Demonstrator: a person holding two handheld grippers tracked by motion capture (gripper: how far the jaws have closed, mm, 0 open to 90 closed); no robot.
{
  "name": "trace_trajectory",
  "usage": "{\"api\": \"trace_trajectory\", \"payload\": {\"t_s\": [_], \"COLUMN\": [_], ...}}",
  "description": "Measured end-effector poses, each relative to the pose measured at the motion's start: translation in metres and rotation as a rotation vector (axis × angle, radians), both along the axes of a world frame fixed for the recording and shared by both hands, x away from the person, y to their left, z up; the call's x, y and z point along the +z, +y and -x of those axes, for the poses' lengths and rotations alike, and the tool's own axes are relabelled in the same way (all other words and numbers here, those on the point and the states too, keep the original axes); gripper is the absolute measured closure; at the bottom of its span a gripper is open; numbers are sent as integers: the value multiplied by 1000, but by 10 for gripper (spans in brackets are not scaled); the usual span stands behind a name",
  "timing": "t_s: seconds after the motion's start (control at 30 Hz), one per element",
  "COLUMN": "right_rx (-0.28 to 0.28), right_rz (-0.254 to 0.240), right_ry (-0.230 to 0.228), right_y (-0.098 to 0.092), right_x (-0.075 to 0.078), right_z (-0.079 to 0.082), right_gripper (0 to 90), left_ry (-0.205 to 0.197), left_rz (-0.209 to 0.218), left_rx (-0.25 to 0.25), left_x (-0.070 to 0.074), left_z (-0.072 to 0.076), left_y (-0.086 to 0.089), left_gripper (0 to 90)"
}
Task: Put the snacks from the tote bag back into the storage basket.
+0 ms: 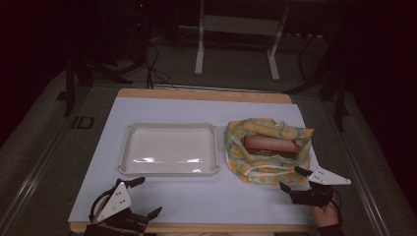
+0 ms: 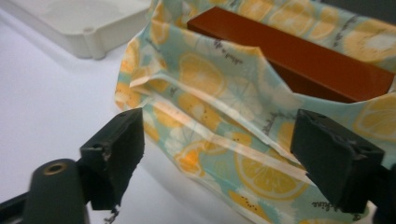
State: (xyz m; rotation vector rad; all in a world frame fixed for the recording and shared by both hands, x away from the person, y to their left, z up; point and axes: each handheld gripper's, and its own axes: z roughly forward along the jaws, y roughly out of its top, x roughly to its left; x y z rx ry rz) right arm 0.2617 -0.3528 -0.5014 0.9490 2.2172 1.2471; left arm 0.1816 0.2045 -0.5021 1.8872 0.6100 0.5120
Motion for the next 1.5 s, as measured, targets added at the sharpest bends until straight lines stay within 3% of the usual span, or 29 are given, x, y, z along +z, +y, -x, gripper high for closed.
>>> {"api": "trace_trajectory", "payload": {"t_s": [0.27,0.33,0.37,0.4,0.5,0.67,0.8,0.87,1.1,1.4,1.5], "right_rx": [45,102,102,134,162,201,208,248,311,347,373], "right_rz": [60,83,83,82,80,126,131,93,88,90,98], "right_ry": [35,73,73,110,121,159,140,129,97,55,17], "right_y": [0,0,0,1,2,6,9,9,10,15,19], "right_x": [6,9,9,10,11,11,16,24,44,63,73], "right_z": [-3,-3,-3,-3,-3,-4,-2,1,6,2,0], "right_gripper": [109,109,109,109,110,132,132,131,131,131,131], "left_ry": [9,9,9,13,16,16,16,16,18,16,16], "left_rz": [1,-5,-5,-10,-17,-15,-19,-25,-31,-35,-39], "left_rx": [5,3,3,1,-6,-15,-23,-30,-41,-44,-45], "left_x": [0,0,0,0,-1,-1,-1,-1,-1,0,0], "left_z": [1,2,2,2,1,2,2,2,2,2,2], "left_y": [-1,-2,-2,-3,-4,-5,-6,-7,-8,-9,-9], "left_gripper": [0,0,0,0,0,0,0,0,0,0,0]}}
